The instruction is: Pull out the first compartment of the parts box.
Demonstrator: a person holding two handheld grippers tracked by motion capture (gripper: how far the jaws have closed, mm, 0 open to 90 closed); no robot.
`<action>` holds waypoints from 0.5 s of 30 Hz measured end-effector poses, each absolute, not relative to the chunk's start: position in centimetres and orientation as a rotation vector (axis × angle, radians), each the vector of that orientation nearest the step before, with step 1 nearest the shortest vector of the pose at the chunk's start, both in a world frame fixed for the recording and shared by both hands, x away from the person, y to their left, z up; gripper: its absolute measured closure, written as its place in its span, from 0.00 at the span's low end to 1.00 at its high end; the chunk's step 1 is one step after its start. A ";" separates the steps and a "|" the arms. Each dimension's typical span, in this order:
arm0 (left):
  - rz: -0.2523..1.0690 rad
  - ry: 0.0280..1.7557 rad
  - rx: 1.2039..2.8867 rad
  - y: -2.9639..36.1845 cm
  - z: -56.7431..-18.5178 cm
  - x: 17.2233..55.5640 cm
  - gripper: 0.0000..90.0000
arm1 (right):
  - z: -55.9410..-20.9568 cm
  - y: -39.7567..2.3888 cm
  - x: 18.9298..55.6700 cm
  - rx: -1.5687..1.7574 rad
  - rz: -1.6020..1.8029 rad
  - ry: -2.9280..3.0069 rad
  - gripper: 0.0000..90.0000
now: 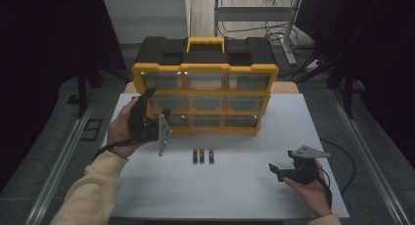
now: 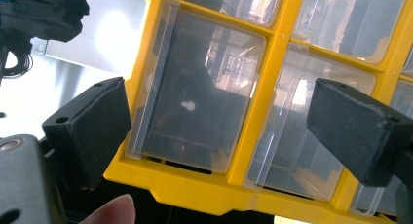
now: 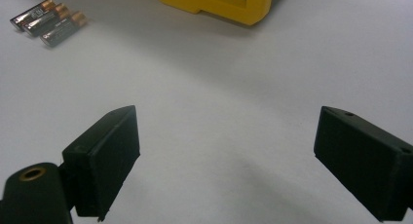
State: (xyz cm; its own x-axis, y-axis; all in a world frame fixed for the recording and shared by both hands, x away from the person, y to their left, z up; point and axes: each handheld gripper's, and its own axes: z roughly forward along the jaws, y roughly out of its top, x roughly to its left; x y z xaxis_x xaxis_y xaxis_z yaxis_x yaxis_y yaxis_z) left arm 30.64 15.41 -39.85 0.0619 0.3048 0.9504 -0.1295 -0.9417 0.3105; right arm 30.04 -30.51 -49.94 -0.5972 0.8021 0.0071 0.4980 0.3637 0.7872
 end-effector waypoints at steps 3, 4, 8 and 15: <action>1.952 0.175 2.033 15.4 -39.8 30.9 0.11 | -50.0 -30.5 30.1 1.136 1.101 2.251 0.11; 1.954 0.173 2.031 15.3 -39.7 30.9 0.11 | -50.0 -30.5 30.1 1.136 1.101 2.251 0.11; 1.957 0.179 2.034 15.3 -39.6 31.4 0.11 | -50.0 -30.5 30.1 1.136 1.100 2.251 0.11; 1.960 0.181 2.035 15.3 -39.6 31.8 0.11 | -49.9 -30.6 30.1 1.136 1.101 2.250 0.11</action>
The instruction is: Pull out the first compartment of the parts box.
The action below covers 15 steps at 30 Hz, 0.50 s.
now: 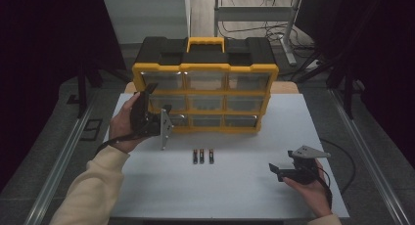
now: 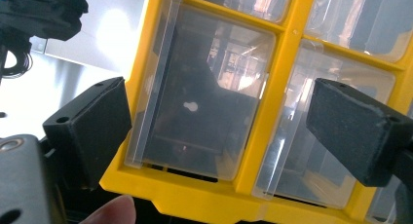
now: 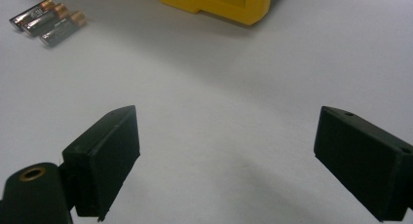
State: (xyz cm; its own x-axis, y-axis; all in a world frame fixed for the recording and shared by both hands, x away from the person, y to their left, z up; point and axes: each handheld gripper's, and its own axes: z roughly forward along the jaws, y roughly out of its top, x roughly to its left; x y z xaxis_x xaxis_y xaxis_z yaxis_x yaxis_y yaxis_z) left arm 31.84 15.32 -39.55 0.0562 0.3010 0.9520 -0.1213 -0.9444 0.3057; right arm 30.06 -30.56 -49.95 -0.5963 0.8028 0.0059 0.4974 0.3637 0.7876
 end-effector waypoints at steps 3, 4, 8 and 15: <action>1.963 0.182 2.039 15.3 -39.4 32.1 0.11 | -49.9 -30.6 30.1 1.135 1.101 2.249 0.11; 1.964 0.184 2.039 15.3 -39.4 32.2 0.11 | -49.9 -30.6 30.0 1.135 1.101 2.249 0.11; 1.971 0.176 2.043 15.2 -39.2 32.5 0.11 | -49.9 -30.6 30.1 1.137 1.101 2.249 0.11; 1.983 0.181 2.039 15.1 -38.9 32.9 0.11 | -49.9 -30.6 30.1 1.137 1.101 2.249 0.11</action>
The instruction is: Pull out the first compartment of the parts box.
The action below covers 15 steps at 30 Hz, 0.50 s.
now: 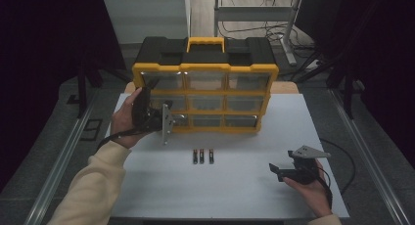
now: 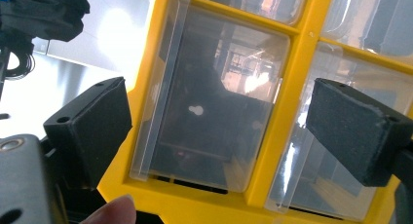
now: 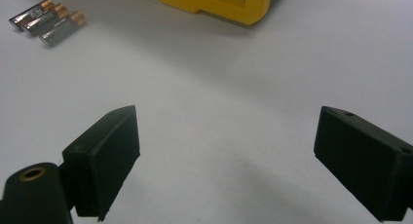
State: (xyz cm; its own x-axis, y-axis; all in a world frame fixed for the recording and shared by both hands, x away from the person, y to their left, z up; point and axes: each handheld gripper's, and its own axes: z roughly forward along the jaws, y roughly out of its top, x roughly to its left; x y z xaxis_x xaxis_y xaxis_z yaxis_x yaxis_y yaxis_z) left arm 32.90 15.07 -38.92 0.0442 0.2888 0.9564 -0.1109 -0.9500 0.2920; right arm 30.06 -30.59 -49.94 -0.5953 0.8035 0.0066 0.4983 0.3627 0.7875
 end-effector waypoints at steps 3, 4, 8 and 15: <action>1.986 0.182 2.042 15.1 -38.8 33.1 0.11 | -49.9 -30.6 30.0 1.137 1.101 2.249 0.11; 1.985 0.184 2.042 15.1 -38.8 33.1 0.11 | -49.9 -30.6 30.0 1.137 1.101 2.249 0.11; 1.989 0.180 2.040 15.0 -38.7 33.4 0.11 | -49.9 -30.6 30.0 1.136 1.102 2.249 0.11; 1.993 0.181 2.043 14.8 -38.4 33.9 0.11 | -50.0 -30.5 30.1 1.140 1.102 2.253 0.11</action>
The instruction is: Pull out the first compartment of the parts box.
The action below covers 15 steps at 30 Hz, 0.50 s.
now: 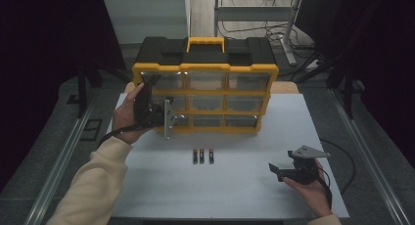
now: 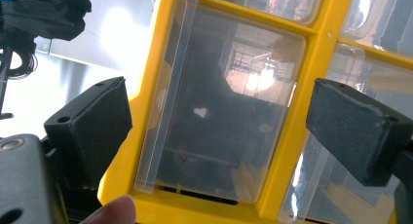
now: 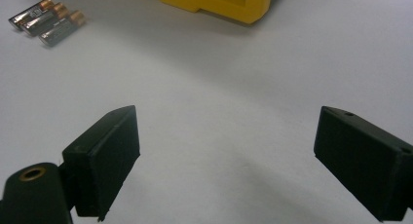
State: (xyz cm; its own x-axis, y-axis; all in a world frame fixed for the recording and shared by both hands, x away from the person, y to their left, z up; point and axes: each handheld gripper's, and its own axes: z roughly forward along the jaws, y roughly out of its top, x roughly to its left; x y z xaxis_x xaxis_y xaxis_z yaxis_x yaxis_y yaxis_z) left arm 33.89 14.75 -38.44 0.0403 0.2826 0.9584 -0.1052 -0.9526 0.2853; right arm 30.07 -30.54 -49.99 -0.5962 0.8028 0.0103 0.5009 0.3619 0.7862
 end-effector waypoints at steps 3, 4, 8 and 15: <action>1.993 0.183 2.049 14.7 -38.4 34.0 0.11 | -49.9 -30.5 30.0 1.135 1.105 2.252 0.11; 1.994 0.183 2.051 14.7 -38.4 34.0 0.11 | -49.9 -30.5 30.0 1.137 1.105 2.252 0.11; 1.998 0.182 2.058 14.7 -38.4 34.3 0.12 | -49.9 -30.5 30.0 1.135 1.108 2.250 0.11; 2.008 0.181 2.065 14.6 -38.4 34.7 0.12 | -49.9 -30.6 30.0 1.135 1.104 2.250 0.11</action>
